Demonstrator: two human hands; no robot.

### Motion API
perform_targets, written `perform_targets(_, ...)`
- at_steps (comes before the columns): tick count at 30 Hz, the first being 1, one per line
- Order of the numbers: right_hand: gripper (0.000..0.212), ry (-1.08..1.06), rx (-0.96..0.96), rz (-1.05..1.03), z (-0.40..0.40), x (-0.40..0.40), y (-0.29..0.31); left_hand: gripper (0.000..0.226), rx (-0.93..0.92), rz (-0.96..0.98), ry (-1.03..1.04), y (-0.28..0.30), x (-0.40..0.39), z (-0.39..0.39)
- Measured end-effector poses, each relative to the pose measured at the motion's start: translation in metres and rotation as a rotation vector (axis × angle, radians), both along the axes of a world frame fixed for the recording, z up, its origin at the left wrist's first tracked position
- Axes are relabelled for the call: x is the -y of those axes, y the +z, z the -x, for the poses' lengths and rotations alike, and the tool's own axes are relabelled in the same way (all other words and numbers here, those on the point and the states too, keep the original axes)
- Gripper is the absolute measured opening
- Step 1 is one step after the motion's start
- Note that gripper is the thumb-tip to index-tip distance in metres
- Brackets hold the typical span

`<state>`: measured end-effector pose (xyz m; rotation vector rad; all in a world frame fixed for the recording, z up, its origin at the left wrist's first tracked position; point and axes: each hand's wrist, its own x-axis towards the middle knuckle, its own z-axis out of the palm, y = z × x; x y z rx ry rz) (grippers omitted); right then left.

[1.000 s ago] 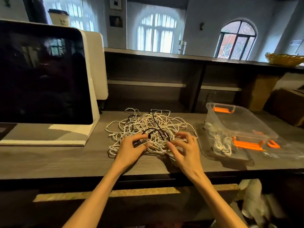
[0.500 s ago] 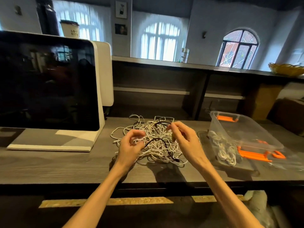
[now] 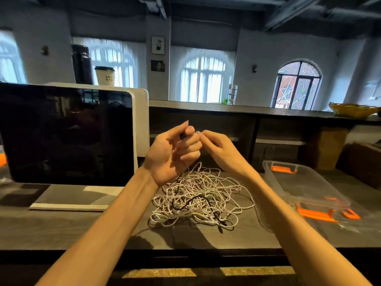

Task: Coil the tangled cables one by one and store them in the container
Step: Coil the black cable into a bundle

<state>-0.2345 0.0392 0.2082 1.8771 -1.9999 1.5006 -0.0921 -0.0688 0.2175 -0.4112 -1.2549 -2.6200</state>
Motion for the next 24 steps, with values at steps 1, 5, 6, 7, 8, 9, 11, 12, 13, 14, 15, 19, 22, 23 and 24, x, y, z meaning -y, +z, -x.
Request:
perform_targets(1, 0.034, -0.005, 0.003, -0.030, -0.003, 0.004, -0.005, 0.038, -0.034, -0.095, 0.031, 0.003, -0.002, 0.003)
perform_targets(5, 0.022, -0.018, -0.065, -0.072, -0.016, 0.006, -0.021, 0.038, -0.063, -0.115, 0.310, 0.012, -0.001, 0.009)
perform_targets(6, 0.019, 0.004, -0.097, -0.065, -0.019, 0.005, -0.022, 0.039, -0.074, -0.098, 0.360, 0.012, 0.001, 0.009)
perform_targets(7, 0.015, 0.018, -0.149, -0.059, -0.021, 0.004, -0.022, 0.039, -0.091, -0.090, 0.393, 0.013, 0.003, 0.010)
perform_targets(8, 0.013, 0.017, -0.217, -0.052, -0.023, 0.003, -0.022, 0.040, -0.110, -0.076, 0.415, 0.013, 0.004, 0.010)
perform_targets(9, 0.011, 0.001, -0.280, -0.044, -0.025, 0.002, -0.021, 0.042, -0.123, -0.047, 0.431, 0.014, 0.004, 0.010)
perform_targets(11, 0.011, -0.047, -0.344, -0.023, -0.026, -0.001, -0.018, 0.042, -0.135, 0.051, 0.480, 0.018, 0.005, 0.010)
perform_targets(12, 0.013, -0.066, -0.342, -0.009, -0.025, -0.004, -0.016, 0.042, -0.142, 0.104, 0.518, 0.020, 0.006, 0.009)
perform_targets(13, 0.017, -0.086, -0.318, 0.001, -0.023, -0.008, -0.014, 0.041, -0.145, 0.154, 0.566, 0.023, 0.010, 0.008)
perform_targets(14, 0.020, -0.111, -0.276, 0.004, -0.022, -0.012, -0.012, 0.040, -0.138, 0.208, 0.624, 0.026, 0.014, 0.006)
perform_targets(15, 0.024, -0.137, -0.227, 0.001, -0.020, -0.016, -0.009, 0.039, -0.121, 0.270, 0.678, 0.029, 0.017, 0.004)
perform_targets(19, 0.031, -0.254, -0.302, 0.008, -0.018, -0.030, 0.005, 0.035, 0.011, 0.509, 0.796, 0.026, 0.017, 0.000)
perform_targets(22, 0.029, -0.207, -0.388, 0.043, -0.025, -0.036, 0.017, 0.036, 0.099, 0.609, 0.757, 0.021, 0.015, -0.004)
perform_targets(23, 0.026, -0.193, -0.422, 0.049, -0.027, -0.038, 0.021, 0.036, 0.120, 0.630, 0.707, 0.021, 0.014, -0.006)
perform_targets(24, 0.023, -0.187, -0.457, 0.052, -0.029, -0.040, 0.025, 0.036, 0.131, 0.615, 0.645, 0.021, 0.012, -0.009)
